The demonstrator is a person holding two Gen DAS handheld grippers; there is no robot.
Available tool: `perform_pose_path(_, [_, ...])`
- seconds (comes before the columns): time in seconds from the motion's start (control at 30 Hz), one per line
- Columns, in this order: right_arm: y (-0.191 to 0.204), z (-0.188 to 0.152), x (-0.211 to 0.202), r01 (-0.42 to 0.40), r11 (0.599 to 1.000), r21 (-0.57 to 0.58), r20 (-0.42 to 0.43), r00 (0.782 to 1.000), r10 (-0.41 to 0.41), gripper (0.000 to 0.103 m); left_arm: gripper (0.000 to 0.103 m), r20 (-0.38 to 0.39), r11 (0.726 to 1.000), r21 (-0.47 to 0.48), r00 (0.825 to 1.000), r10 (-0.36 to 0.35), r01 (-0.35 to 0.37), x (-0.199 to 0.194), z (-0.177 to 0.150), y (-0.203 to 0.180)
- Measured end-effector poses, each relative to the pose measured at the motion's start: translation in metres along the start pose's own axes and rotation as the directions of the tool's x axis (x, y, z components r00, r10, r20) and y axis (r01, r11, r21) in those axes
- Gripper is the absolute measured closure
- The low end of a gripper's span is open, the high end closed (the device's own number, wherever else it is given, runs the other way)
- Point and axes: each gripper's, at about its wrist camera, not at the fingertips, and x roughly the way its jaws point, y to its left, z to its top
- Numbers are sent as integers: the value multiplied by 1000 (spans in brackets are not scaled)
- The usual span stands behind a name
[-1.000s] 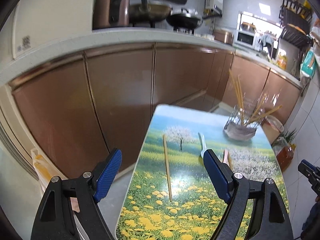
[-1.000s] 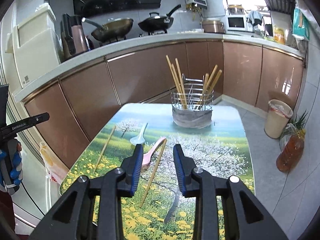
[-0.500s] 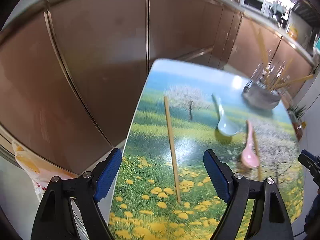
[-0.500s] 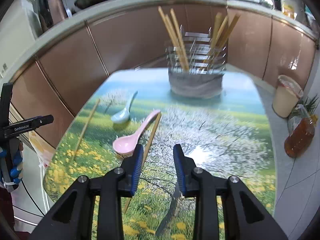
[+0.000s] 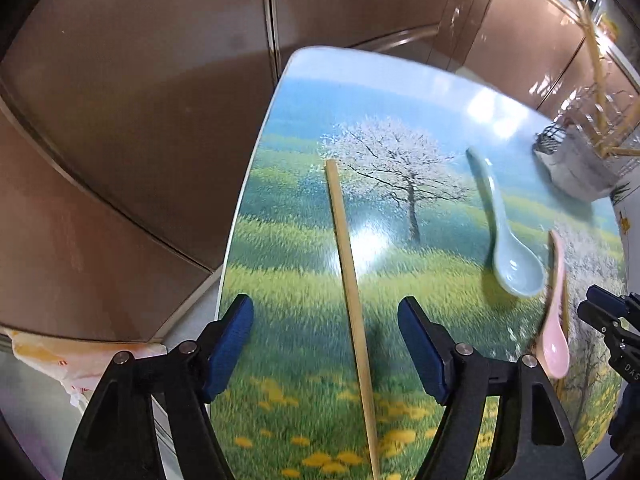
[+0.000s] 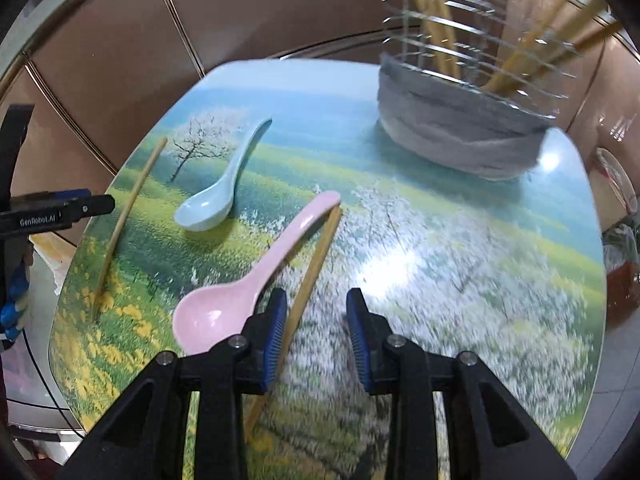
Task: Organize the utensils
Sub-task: 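Lower right tool onto a bamboo chopstick beside the pink spoon and close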
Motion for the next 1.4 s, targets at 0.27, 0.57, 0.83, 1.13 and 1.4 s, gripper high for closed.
perform_pose_path(0.27, [6, 19, 25, 18, 999, -34, -67, 998, -21, 74, 37, -71, 999, 28, 997, 23, -21, 22, 27, -2])
perform_pose_path(0.57, [15, 32, 38, 30, 997, -73, -96, 995, -37, 74, 48, -111, 999, 44, 993, 36, -31, 34, 42, -5])
perform_pose_path(0.83, [21, 39, 45, 46, 994, -98, -107, 993, -56, 78, 54, -126, 996, 87, 992, 21, -10, 38, 55, -14])
perform_pose_path(1.13, [16, 41, 45, 60, 993, -106, -120, 990, -73, 85, 59, -115, 994, 108, 993, 13, -1, 39, 56, -15])
perform_pose_path(1.4, [3, 31, 39, 60, 990, -128, -126, 989, -77, 86, 67, -100, 991, 133, 995, 6, 7, 35, 51, -22])
